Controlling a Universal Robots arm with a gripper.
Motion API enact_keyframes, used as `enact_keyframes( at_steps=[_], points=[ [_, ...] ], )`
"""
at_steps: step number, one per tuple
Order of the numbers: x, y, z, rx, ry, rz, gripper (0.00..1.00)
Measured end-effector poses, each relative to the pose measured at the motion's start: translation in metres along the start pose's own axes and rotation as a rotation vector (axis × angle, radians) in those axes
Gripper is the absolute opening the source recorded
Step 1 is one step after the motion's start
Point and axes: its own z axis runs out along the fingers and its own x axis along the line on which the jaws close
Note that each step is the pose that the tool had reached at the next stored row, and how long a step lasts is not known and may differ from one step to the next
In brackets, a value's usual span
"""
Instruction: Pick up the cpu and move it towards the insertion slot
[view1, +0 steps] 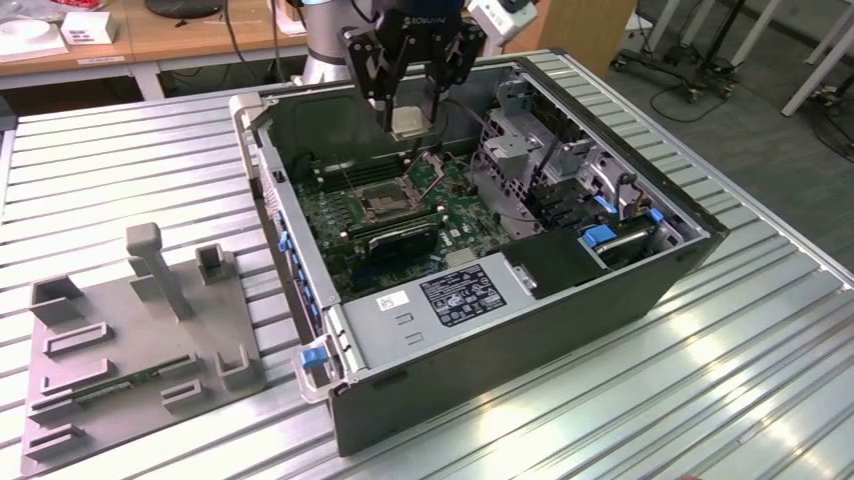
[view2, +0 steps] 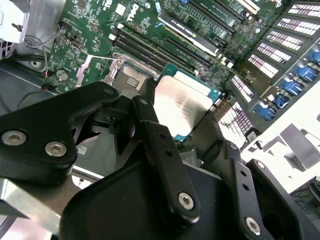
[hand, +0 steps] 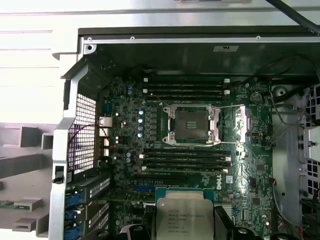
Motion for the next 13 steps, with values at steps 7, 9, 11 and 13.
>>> enact_keyframes(
  at_steps=[7, 9, 11, 13],
  points=[
    [-0.0001, 0.0015, 0.0004, 0.0001, 0.0000, 0.000, 0.54],
    [0.0000, 0.0029, 0.0008, 0.0001, 0.0000, 0.000, 0.54],
    [-0.0001, 0.0051, 0.0018, 0.0002, 0.0000, 0.000, 0.54],
    [-0.0001, 0.0073, 0.0026, 0.0002, 0.0000, 0.001, 0.54]
  ],
)
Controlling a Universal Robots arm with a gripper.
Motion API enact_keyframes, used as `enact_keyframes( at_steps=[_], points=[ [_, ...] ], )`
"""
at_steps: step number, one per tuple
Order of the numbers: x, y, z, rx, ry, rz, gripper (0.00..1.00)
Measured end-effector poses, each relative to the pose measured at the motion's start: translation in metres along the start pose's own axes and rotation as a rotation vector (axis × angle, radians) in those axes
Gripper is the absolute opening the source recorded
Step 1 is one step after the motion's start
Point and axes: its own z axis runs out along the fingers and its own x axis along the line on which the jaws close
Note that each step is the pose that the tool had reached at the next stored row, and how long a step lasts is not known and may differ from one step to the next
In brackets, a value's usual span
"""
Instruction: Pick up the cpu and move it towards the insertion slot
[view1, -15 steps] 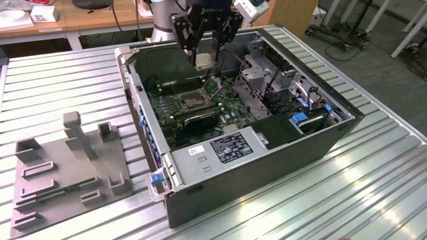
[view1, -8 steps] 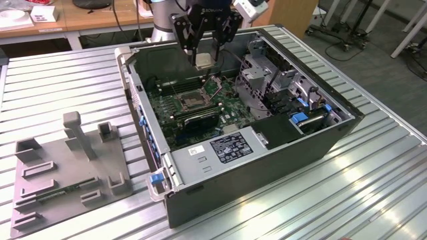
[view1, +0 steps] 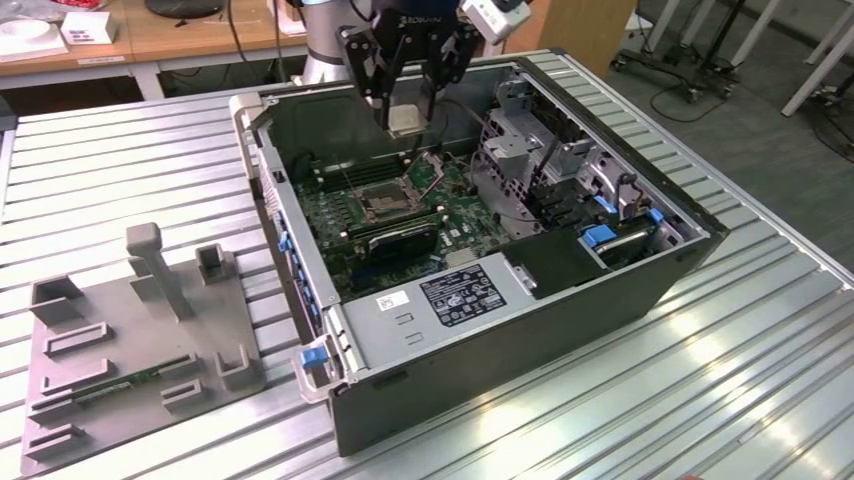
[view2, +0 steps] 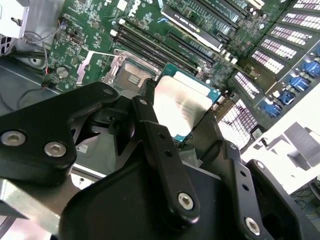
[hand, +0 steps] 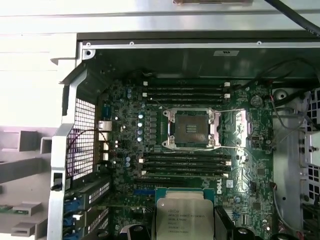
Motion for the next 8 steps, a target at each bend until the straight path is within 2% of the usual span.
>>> enact_keyframes(
  at_steps=[8],
  points=[
    [-0.0002, 0.0074, 0.0034, 0.0003, 0.0000, 0.001, 0.54]
  ],
)
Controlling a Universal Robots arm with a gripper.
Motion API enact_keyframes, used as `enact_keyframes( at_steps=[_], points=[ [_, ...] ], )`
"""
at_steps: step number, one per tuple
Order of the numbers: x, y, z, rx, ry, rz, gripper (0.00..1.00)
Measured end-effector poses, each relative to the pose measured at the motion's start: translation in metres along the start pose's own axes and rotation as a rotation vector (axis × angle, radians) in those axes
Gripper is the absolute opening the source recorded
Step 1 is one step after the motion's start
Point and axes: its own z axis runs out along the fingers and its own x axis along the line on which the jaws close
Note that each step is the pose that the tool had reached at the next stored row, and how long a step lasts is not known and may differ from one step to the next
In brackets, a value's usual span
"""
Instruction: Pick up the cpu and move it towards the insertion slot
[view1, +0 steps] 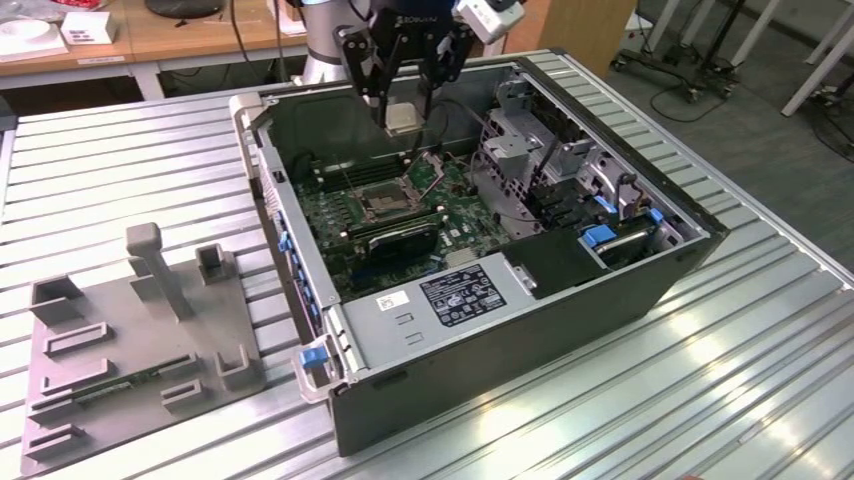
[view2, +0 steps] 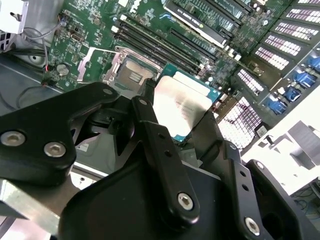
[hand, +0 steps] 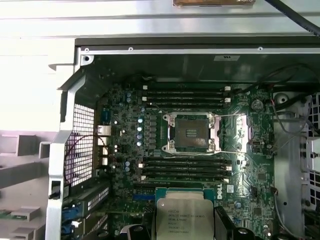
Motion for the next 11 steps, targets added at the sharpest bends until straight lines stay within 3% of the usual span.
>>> enact_keyframes(
  at_steps=[11],
  points=[
    [-0.0001, 0.0073, 0.0032, 0.0000, 0.0000, 0.001, 0.54]
  ],
)
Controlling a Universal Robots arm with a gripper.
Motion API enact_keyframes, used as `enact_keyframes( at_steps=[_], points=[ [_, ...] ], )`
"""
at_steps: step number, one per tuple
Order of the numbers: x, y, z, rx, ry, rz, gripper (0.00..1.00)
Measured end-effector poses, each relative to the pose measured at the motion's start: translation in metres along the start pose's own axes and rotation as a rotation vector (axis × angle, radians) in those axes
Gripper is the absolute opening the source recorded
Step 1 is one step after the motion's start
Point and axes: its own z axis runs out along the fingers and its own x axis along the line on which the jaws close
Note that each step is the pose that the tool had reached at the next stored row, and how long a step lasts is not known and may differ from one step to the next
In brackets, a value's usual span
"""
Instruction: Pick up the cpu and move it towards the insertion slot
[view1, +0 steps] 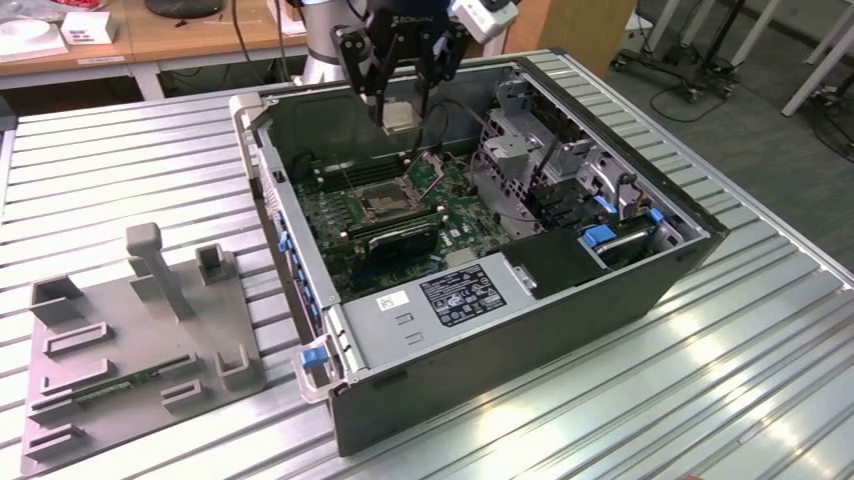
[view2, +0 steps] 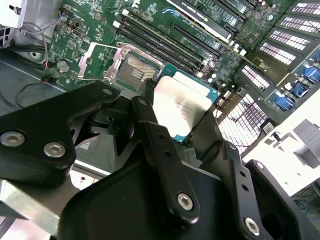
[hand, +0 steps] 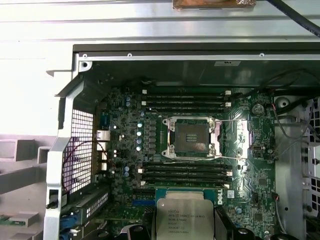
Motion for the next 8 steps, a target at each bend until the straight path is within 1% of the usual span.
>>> enact_keyframes(
  at_steps=[8],
  points=[
    [0.0000, 0.0019, 0.0003, 0.0012, 0.0000, 0.000, 0.54]
  ],
)
